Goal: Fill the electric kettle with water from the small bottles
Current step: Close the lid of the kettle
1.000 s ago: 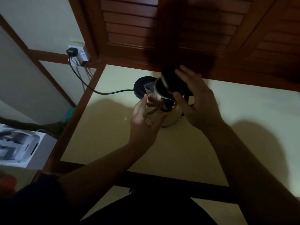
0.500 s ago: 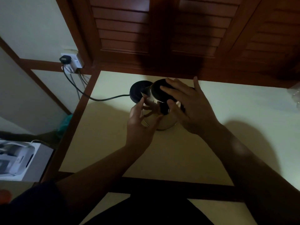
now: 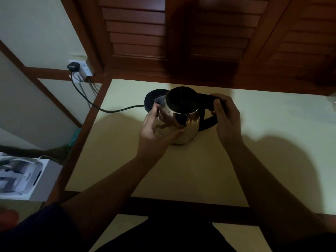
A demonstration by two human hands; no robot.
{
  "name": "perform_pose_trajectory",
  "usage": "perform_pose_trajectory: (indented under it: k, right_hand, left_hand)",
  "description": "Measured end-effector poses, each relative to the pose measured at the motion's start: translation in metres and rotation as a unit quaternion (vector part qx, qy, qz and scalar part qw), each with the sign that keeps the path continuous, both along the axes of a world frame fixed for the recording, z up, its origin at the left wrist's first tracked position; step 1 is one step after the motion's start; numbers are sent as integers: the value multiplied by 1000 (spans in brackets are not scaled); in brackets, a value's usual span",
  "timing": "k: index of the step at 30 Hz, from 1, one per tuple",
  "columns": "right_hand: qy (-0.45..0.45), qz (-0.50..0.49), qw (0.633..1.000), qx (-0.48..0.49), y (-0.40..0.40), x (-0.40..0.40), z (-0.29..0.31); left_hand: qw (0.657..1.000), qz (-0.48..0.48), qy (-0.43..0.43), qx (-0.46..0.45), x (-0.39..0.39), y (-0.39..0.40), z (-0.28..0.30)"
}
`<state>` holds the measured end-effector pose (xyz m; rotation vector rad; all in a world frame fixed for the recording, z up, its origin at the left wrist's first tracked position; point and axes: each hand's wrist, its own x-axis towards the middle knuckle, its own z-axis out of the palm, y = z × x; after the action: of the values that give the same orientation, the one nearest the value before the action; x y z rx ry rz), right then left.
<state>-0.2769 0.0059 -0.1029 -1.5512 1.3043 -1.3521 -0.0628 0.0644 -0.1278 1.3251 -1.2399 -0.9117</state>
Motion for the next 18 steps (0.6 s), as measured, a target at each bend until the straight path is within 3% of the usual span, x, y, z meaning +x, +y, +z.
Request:
perform_pose_trajectory:
  k: [6,18]
  right_hand:
    - [-52,-1,998,29,-11,4,1]
    - [-143,7,989,32,-26,29,28]
  left_hand:
    - [999,4,38,14,-4,-1,1]
    - [1000,-3,-24,-19,17,-8,39]
